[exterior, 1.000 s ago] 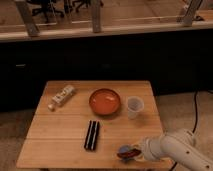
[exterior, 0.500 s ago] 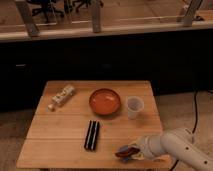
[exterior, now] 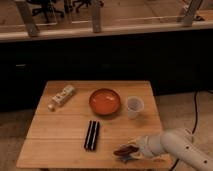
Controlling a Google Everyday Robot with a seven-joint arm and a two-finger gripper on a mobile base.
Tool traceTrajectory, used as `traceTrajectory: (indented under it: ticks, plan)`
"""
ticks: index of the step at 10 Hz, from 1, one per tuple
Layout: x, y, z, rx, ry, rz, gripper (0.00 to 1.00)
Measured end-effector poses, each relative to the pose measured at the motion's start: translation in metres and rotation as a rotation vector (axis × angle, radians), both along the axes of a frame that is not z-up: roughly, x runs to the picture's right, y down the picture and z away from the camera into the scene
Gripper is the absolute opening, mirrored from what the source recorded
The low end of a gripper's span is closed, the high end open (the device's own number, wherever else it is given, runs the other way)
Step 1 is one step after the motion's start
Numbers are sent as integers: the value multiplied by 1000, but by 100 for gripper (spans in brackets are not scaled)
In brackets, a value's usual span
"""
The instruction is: Place the pepper on the white sponge
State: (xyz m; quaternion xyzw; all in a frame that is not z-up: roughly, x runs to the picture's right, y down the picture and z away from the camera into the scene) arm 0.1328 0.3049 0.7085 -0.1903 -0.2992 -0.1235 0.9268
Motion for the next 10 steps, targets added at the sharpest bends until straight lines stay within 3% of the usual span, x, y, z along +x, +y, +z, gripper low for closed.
traceTrajectory:
  ticks: [6,10]
  plan:
    - [-3,-2,0,16,-9,-3,80]
    - [-10,-12,-2,76,-42,8,80]
